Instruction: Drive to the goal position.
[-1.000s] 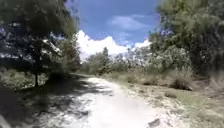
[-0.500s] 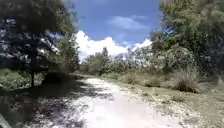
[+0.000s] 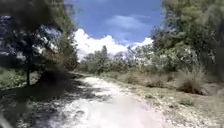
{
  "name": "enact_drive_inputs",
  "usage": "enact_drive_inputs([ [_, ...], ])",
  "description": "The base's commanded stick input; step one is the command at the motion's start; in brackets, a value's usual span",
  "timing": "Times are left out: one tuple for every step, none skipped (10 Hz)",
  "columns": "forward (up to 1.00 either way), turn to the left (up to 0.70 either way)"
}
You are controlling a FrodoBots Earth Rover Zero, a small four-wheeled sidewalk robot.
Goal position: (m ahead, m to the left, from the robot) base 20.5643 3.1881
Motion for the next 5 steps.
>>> enact_drive_inputs([
  [0.5,0.0],
  [0.5,0.0],
  [0.5,0.0],
  [0.5,0.0],
  [0.5,0.0],
])
